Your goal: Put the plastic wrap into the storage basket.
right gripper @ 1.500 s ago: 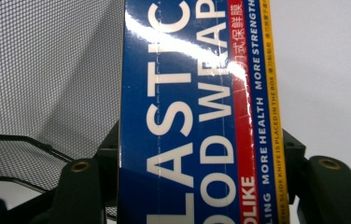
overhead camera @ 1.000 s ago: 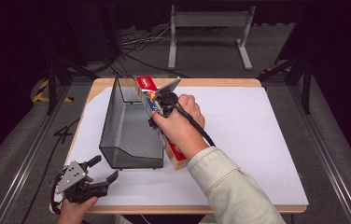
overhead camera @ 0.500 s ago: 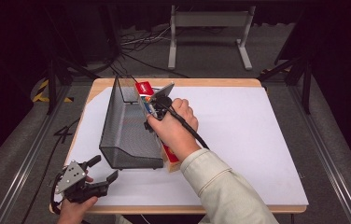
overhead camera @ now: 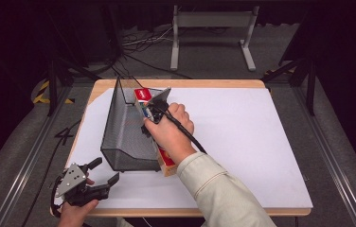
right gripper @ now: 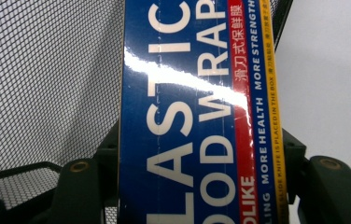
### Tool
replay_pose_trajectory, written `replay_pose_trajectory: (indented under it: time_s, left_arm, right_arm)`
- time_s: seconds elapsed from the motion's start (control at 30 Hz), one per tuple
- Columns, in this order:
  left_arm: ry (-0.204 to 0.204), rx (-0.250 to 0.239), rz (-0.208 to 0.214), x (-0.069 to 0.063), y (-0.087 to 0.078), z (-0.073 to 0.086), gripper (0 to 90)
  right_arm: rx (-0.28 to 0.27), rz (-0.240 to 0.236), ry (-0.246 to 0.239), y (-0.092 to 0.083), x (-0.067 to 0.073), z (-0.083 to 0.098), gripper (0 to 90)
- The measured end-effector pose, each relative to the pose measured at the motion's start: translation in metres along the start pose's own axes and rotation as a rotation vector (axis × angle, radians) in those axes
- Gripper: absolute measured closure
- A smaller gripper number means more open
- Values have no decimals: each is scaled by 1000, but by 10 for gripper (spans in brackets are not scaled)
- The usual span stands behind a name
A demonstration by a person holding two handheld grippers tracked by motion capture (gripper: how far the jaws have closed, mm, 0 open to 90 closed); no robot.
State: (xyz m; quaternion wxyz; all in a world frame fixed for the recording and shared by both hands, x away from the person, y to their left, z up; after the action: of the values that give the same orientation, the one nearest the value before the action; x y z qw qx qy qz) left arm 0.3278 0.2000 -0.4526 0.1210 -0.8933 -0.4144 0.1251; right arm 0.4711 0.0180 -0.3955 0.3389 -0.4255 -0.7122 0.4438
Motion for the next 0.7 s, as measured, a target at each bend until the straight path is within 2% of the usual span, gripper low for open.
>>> replay_pose_trajectory:
  time_s: [0.23, 0.7]
  left_arm:
    - [-1, -1, 0, -1, 0, -1, 180]
    - [-7, -13, 0, 1, -2, -2, 180]
  right_arm:
    - [42, 8, 27, 9, 1, -1, 403]
    - [61, 31, 40, 19, -3, -3, 401]
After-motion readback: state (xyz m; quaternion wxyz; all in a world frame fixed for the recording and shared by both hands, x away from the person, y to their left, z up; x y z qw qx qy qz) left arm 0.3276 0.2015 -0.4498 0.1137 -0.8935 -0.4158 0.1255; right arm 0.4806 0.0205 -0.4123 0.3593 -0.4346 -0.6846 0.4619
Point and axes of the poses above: each handheld gripper's, and its own axes: y roughly forward along the jaws, z roughly out of its underside, x roughly to its left, the point moved 7 cm from there along y, roughly forward along the jaws, and after that the axes turned 5 degrees about -y, right-handed, at the moved point
